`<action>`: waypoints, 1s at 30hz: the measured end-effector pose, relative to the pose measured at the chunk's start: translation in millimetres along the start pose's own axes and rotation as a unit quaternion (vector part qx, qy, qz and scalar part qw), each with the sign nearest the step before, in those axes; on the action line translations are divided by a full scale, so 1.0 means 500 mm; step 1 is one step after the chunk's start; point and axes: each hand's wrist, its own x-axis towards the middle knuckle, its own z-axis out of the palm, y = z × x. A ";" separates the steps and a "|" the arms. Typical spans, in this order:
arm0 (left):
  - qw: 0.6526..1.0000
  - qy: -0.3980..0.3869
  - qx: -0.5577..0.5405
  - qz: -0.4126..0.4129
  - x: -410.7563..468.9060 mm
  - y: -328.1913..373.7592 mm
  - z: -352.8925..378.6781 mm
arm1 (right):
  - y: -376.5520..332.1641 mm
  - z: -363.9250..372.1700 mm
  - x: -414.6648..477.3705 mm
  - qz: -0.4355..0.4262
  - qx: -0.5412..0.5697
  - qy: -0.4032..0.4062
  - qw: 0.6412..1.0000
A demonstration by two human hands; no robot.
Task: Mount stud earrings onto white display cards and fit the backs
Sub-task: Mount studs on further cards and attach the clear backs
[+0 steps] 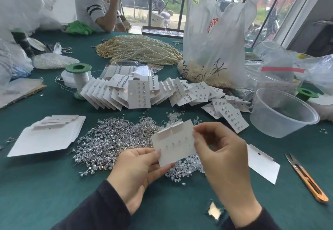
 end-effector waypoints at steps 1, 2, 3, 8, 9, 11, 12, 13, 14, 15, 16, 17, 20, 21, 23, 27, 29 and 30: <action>1.000 0.008 0.007 0.005 0.001 -0.004 0.001 | -0.002 0.008 -0.006 -0.034 -0.029 -0.002 0.999; 1.000 0.019 0.015 0.016 0.003 -0.007 0.002 | -0.003 0.016 -0.010 -0.069 -0.063 0.000 0.996; 0.999 0.029 0.022 0.030 0.005 -0.010 0.002 | -0.002 0.022 -0.012 -0.099 -0.096 0.003 0.990; 0.992 0.044 0.074 0.092 0.005 -0.022 0.010 | 0.007 0.036 -0.018 -0.201 -0.144 0.004 0.969; 0.990 0.046 0.080 0.102 0.006 -0.026 0.012 | 0.010 0.041 -0.021 -0.218 -0.147 -0.012 0.965; 0.988 0.054 0.090 0.117 0.007 -0.032 0.015 | 0.016 0.052 -0.026 -0.233 -0.159 -0.048 0.958; 0.987 0.057 0.094 0.121 0.009 -0.034 0.016 | 0.019 0.057 -0.027 -0.229 -0.161 -0.064 0.958; 0.986 0.061 0.095 0.124 0.010 -0.035 0.017 | 0.022 0.061 -0.027 -0.221 -0.160 -0.076 0.959; 0.985 0.066 0.096 0.127 0.012 -0.036 0.017 | 0.025 0.062 -0.026 -0.214 -0.158 -0.085 0.960; 0.984 0.071 0.099 0.130 0.013 -0.036 0.017 | 0.027 0.063 -0.025 -0.209 -0.156 -0.089 0.961; 0.983 0.074 0.106 0.134 0.014 -0.036 0.017 | 0.028 0.063 -0.025 -0.204 -0.153 -0.092 0.963; 0.981 0.075 0.113 0.137 0.014 -0.037 0.016 | 0.030 0.063 -0.025 -0.199 -0.150 -0.093 0.964; 0.975 0.078 0.145 0.150 0.019 -0.042 0.011 | 0.031 0.062 -0.026 -0.185 -0.140 -0.095 0.968; 0.972 0.079 0.158 0.154 0.020 -0.043 0.010 | 0.031 0.063 -0.025 -0.184 -0.141 -0.096 0.968; 0.969 0.080 0.170 0.163 0.020 -0.043 0.009 | 0.030 0.063 -0.025 -0.183 -0.143 -0.096 0.968; 0.965 0.076 0.182 0.171 0.018 -0.043 0.009 | 0.030 0.064 -0.026 -0.188 -0.142 -0.091 0.968; 0.965 0.075 0.184 0.174 0.018 -0.043 0.009 | 0.029 0.066 -0.026 -0.195 -0.149 -0.089 0.965; 0.964 0.075 0.187 0.175 0.018 -0.044 0.009 | 0.028 0.067 -0.027 -0.198 -0.154 -0.088 0.964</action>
